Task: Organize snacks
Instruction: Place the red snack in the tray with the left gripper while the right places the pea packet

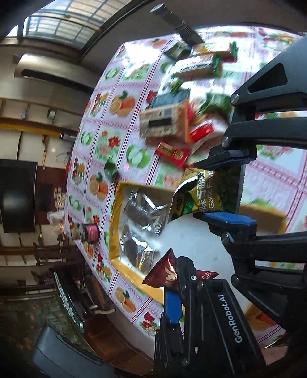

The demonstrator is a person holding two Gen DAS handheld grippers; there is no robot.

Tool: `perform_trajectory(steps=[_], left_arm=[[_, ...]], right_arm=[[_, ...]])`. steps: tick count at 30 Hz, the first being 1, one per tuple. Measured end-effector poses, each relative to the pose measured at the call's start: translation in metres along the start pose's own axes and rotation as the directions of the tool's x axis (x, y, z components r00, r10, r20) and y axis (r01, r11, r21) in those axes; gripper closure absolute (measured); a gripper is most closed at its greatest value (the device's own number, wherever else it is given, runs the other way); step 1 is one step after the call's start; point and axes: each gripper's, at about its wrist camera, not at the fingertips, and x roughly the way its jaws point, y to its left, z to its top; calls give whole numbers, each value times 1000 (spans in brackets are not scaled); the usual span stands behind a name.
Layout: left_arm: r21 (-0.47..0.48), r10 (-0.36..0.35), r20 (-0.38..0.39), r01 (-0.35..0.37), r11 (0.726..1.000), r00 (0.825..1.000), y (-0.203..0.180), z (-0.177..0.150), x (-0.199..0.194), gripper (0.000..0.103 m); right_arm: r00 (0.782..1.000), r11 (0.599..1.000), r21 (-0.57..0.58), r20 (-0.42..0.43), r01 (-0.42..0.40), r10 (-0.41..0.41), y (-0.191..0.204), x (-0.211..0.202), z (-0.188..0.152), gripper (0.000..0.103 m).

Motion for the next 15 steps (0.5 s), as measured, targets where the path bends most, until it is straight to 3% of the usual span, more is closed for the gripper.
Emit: perform_trajectory(steps=[9, 15], left_arm=[[-81, 81, -68, -86, 993, 994, 38, 26, 39, 66], [-102, 79, -149, -94, 990, 986, 47, 33, 67, 66]], right_arm=[[994, 996, 17, -75, -82, 84, 21, 61, 22, 71], [987, 994, 42, -122, -98, 102, 18, 88, 25, 71]])
